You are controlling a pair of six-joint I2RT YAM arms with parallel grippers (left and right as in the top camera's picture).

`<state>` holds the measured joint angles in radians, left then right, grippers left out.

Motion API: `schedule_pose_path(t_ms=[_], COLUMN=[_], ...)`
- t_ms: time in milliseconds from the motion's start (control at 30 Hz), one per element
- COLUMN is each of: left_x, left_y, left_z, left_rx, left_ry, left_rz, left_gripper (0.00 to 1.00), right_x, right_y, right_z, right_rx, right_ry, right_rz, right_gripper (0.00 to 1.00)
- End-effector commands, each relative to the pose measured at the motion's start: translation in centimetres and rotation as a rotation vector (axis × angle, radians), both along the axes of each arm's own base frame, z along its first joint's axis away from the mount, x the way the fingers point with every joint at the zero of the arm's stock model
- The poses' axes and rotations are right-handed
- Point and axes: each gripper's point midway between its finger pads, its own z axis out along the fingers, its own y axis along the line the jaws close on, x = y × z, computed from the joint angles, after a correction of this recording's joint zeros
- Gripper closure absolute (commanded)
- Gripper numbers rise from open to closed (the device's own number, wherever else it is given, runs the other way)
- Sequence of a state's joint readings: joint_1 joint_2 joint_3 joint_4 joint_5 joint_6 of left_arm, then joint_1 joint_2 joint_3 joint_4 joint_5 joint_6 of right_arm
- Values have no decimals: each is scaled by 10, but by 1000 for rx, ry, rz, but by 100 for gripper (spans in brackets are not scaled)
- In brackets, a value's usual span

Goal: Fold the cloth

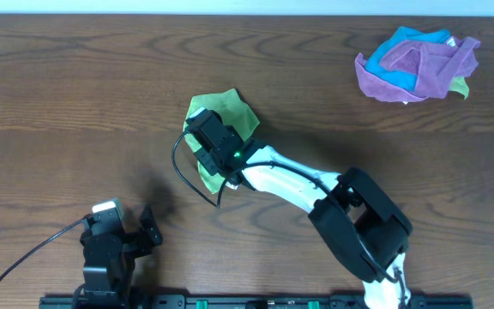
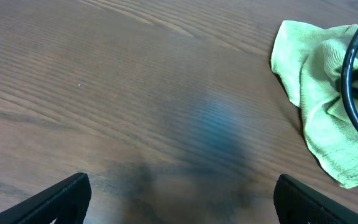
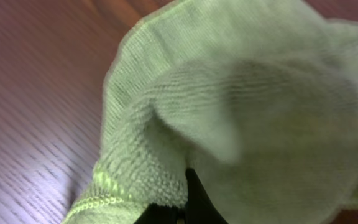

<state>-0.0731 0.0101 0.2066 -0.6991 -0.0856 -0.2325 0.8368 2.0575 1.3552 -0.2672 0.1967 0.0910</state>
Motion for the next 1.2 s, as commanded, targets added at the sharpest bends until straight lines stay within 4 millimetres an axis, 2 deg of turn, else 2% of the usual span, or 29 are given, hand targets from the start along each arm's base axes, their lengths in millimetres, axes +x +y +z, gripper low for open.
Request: schedule_pose_path(t_ms=[0, 100, 233, 500, 633, 733, 833, 1067, 1100, 1133, 1167], left_x=[1, 0, -1, -1, -1, -1, -1, -1, -1, -1, -1], left_y=[-5, -18, -32, -32, -32, -32, -32, -32, -32, -32, -32], left_z=[11, 11, 10, 10, 10, 10, 10, 10, 10, 10, 10], left_rx=[-19, -61, -104, -106, -106, -106, -106, -106, -106, -106, -106], left_ry=[-29, -25, -18, -17, -17, -17, -17, -17, -17, -17, -17], left_rz=[-23, -88, -155, -158, -158, -158, -158, -158, -158, -158, -158], left_gripper=[5, 5, 5, 5, 5, 5, 5, 5, 5, 5, 5], right_x=[17, 21, 19, 14, 16, 26, 38, 76, 81, 86, 88], right_y=[-4, -18, -32, -58, -76, -110, -144, -212, -219, -226, -231], right_z=[58, 83, 105, 113, 127, 146, 151, 155, 154, 153, 150], right_rx=[4, -21, -31, -76, -126, -238, -346, -329, -311, -291, -273], right_ry=[-140, -197, -214, -179, -225, -328, -357, -351, -342, -330, -313], right_rz=[-47, -88, -101, -126, -178, -298, -359, -529, -544, -552, -555], right_gripper=[99, 99, 99, 99, 99, 99, 99, 98, 87, 68, 44])
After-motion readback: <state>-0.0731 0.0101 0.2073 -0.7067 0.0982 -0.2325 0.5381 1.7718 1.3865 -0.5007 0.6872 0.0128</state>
